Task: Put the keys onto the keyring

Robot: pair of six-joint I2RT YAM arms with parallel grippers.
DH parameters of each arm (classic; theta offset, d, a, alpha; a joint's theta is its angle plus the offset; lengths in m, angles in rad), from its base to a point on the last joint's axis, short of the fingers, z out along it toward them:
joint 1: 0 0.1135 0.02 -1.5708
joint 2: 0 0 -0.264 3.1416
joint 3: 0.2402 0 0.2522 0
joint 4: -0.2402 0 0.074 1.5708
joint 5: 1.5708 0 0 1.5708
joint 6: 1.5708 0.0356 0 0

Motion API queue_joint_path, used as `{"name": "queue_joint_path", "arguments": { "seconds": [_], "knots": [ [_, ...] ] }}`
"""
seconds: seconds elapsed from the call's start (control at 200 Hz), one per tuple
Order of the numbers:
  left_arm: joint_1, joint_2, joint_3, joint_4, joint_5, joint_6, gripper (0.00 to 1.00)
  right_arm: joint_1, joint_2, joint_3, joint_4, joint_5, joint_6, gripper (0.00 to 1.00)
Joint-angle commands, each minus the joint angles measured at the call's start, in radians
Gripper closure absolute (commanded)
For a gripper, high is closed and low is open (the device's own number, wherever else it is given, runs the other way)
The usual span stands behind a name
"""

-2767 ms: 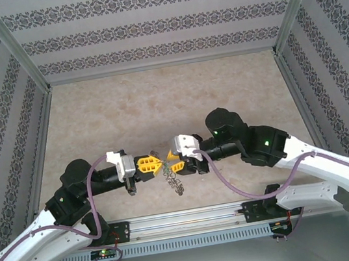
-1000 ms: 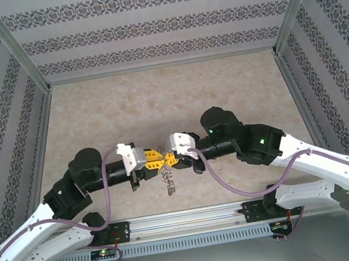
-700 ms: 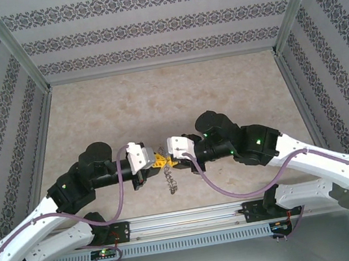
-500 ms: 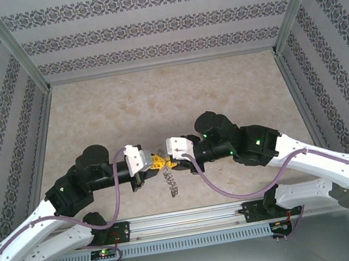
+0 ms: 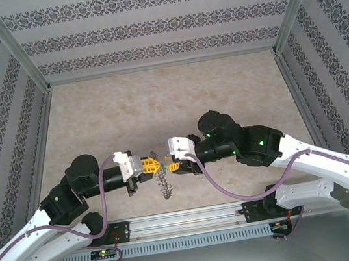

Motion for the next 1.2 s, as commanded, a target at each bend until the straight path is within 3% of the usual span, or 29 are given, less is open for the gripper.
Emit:
{"name": "queue_joint_path", "arguments": {
  "seconds": [0.0,0.17,0.305,0.49,0.919,1.194],
  "knots": [
    [-0.004,-0.016,-0.004,0.083,0.024,-0.019,1.00,-0.014,-0.017,-0.010,0.031,-0.051,0.020,0.69],
    [-0.004,-0.019,-0.008,0.088,0.037,-0.021,1.00,-0.024,-0.022,-0.013,0.043,-0.073,0.029,0.66],
    [-0.004,-0.021,-0.005,0.092,0.043,-0.023,1.00,-0.029,-0.013,-0.013,0.043,-0.069,0.032,0.74],
    [-0.004,-0.023,-0.008,0.097,0.050,-0.028,1.00,-0.036,-0.008,-0.015,0.041,-0.068,0.032,0.75],
    [-0.004,-0.024,-0.008,0.094,0.050,-0.027,1.00,-0.039,0.002,-0.014,0.044,-0.097,0.028,0.96],
    [-0.004,-0.032,-0.008,0.093,0.048,-0.027,1.00,-0.041,0.005,-0.011,0.034,-0.111,0.024,1.00]
  ]
}}
